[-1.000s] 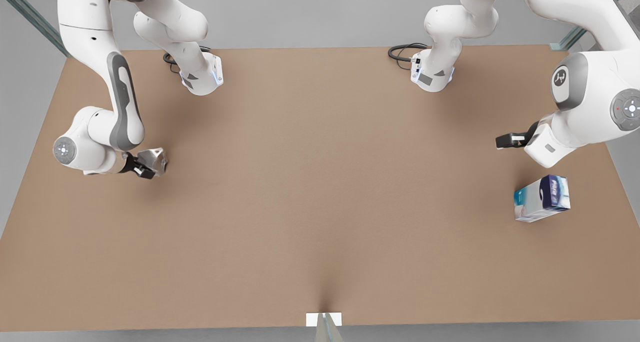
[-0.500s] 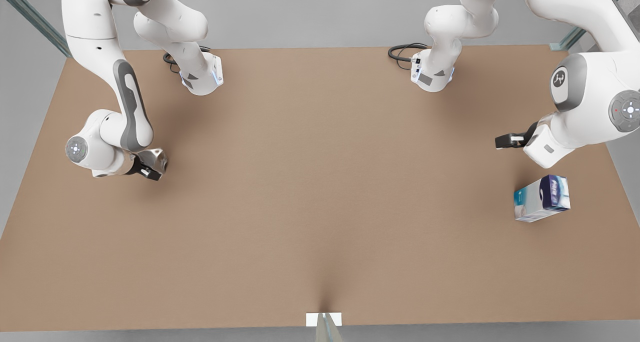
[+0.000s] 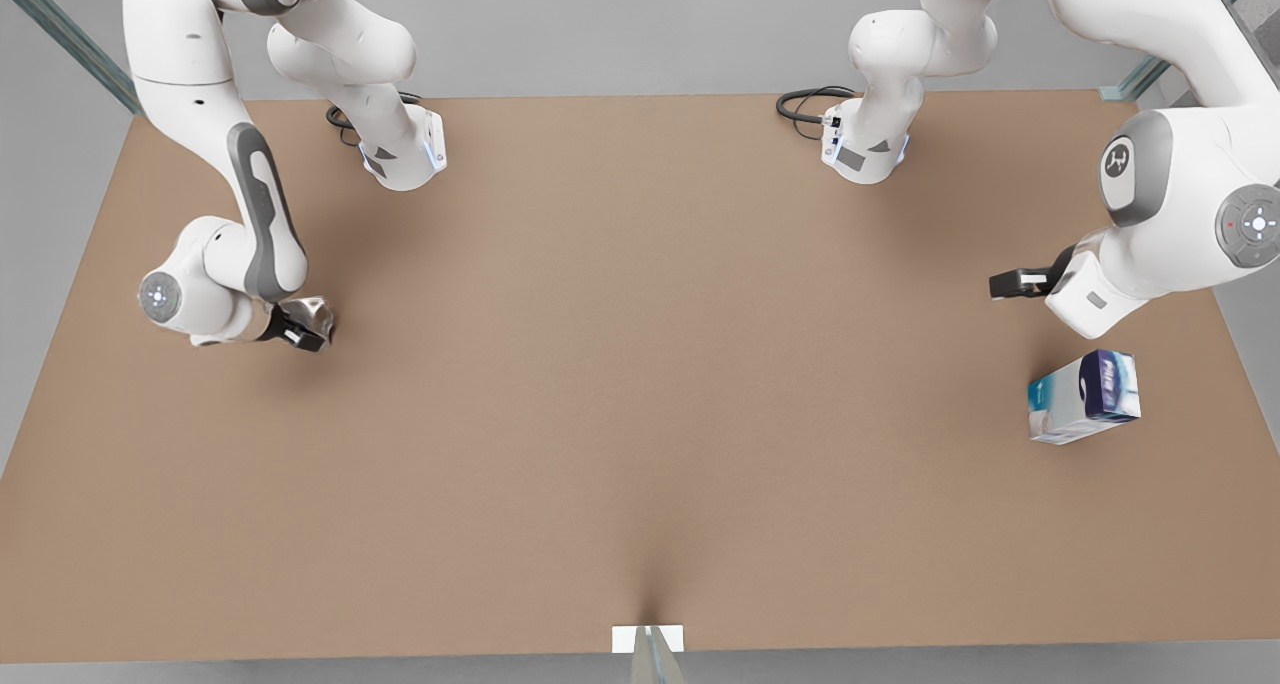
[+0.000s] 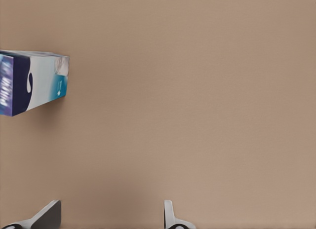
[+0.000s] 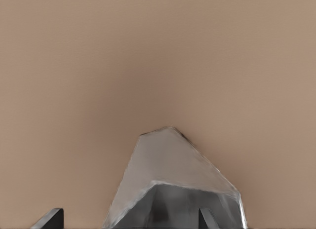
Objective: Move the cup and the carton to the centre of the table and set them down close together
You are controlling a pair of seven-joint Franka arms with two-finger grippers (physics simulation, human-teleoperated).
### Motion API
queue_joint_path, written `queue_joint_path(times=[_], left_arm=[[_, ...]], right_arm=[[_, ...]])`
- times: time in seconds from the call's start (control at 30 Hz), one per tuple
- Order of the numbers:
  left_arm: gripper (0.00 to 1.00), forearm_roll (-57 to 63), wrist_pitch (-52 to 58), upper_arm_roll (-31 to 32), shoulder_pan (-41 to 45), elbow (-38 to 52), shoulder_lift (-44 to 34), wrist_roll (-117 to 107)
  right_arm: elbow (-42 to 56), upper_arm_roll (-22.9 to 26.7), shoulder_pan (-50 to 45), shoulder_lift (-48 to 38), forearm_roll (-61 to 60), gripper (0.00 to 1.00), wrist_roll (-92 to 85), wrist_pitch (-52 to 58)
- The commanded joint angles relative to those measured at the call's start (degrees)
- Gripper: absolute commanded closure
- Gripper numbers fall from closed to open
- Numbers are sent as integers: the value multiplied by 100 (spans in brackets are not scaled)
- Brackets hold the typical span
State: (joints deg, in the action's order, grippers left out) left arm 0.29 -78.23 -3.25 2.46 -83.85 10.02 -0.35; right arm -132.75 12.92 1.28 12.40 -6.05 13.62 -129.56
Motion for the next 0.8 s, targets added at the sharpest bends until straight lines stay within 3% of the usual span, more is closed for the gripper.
queue_joint_path(times=[0.0,0.27,0.33,0.37,0.4,0.43,0.67,0.77], left_arm=[[0,6,-8,0,0,0,0,0],[0,-2,0,0,0,0,0,0],[0,-2,0,0,0,0,0,0],[0,-2,0,0,0,0,0,0],[0,-2,0,0,0,0,9,0],[0,-2,0,0,0,0,9,0],[0,15,-70,-167,0,9,-18,131],[0,270,-228,-395,-229,18,-18,1590]], right_arm=[[-14,0,3,0,-2,0,0,1],[-189,-9,-14,96,-72,2,70,-596],[-189,-9,-14,96,-72,8,88,-588],[-189,-9,-14,96,-72,29,97,-579],[-189,-9,-23,88,-72,62,97,-570],[-181,-9,-14,88,-72,79,88,-544],[-181,-9,-14,52,-63,79,9,-526],[-181,-9,-14,44,-63,79,-17,-517]])
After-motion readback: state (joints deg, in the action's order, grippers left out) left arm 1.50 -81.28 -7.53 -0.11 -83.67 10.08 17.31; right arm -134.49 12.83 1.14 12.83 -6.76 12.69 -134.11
